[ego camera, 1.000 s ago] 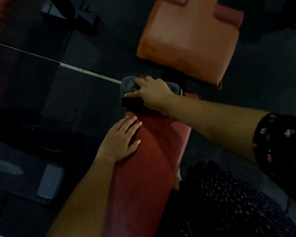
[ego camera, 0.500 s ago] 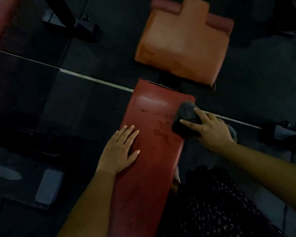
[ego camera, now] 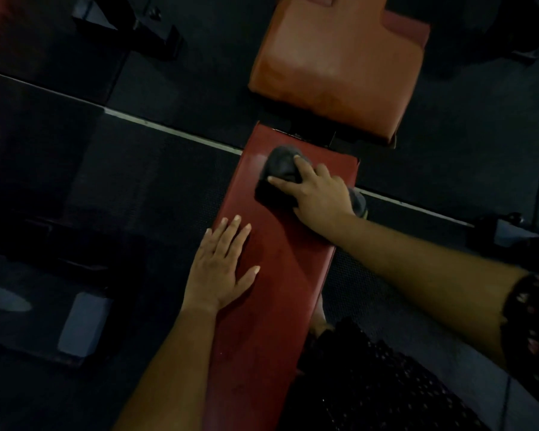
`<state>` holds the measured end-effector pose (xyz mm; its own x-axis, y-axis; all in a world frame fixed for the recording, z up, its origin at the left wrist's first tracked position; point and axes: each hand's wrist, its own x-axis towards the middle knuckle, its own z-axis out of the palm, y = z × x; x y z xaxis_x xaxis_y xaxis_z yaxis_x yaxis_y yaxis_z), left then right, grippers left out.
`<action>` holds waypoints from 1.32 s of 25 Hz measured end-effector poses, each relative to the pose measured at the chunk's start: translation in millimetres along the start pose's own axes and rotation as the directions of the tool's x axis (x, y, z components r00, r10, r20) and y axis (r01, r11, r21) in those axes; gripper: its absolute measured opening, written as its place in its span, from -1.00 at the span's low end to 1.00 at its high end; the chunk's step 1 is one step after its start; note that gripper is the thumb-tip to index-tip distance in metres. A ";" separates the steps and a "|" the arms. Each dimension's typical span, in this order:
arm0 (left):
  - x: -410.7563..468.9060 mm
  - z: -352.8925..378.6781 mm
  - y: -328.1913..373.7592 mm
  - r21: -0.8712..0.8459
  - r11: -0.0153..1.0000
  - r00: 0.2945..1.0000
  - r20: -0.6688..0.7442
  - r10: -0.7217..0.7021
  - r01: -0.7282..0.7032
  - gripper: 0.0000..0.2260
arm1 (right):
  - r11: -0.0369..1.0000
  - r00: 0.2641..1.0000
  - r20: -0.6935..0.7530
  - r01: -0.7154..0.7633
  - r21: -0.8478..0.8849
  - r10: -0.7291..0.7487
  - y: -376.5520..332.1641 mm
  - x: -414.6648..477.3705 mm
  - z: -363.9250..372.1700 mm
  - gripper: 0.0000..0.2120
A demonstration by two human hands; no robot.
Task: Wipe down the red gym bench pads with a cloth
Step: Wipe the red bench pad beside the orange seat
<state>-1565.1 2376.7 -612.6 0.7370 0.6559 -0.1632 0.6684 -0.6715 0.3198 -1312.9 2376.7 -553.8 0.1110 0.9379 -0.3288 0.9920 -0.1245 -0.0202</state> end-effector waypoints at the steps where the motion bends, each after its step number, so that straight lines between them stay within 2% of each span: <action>1: -9.5 1.3 0.0 -0.003 1.000 1.000 0.001 -0.009 0.009 -0.35 | 0.999 0.999 -0.011 0.038 -0.004 -0.038 -8.6 12.8 -5.0 -0.42; 7: -38.0 9.9 -2.4 -0.033 0.997 0.997 0.035 -0.070 0.071 -0.35 | 0.980 0.982 -0.012 0.187 -0.070 -0.188 -51.5 44.2 -12.7 -0.54; 11: -36.6 9.7 1.0 -0.020 0.996 0.996 0.037 -0.087 0.087 -0.35 | 0.971 0.975 -0.019 0.220 -0.095 -0.223 -40.6 25.7 -7.7 -0.54; 15: -35.9 6.3 2.6 0.045 0.996 0.996 0.024 -0.085 0.083 -0.34 | 0.990 0.992 0.021 0.123 -0.070 -0.122 3.7 -24.1 8.7 -0.43; 19: -35.9 1.4 4.7 0.053 0.996 0.996 -0.061 -0.067 0.071 -0.35 | 0.996 0.998 0.038 -0.040 -0.075 0.043 45.4 -83.4 23.7 -0.29; 23: -44.1 5.8 2.4 0.044 0.998 0.997 -0.053 -0.048 0.050 -0.36 | 0.980 0.972 0.135 -0.182 -0.075 0.191 33.4 -122.3 31.6 -0.27; 25: -48.4 9.0 1.8 0.037 0.998 0.998 -0.033 -0.051 0.052 -0.36 | 0.976 0.969 0.121 -0.210 -0.051 0.215 14.4 -123.2 29.4 -0.28; 33: -50.8 10.4 0.6 0.042 0.998 0.998 -0.033 -0.055 0.057 -0.36 | 1.000 1.000 -0.013 -0.010 0.006 0.011 -61.2 -15.1 4.3 -0.49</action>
<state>-1601.1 2339.5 -613.8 0.6952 0.7031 -0.1497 0.7127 -0.6471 0.2707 -1375.5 2368.8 -551.7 0.1223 0.9406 -0.3166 0.9904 -0.1364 -0.0228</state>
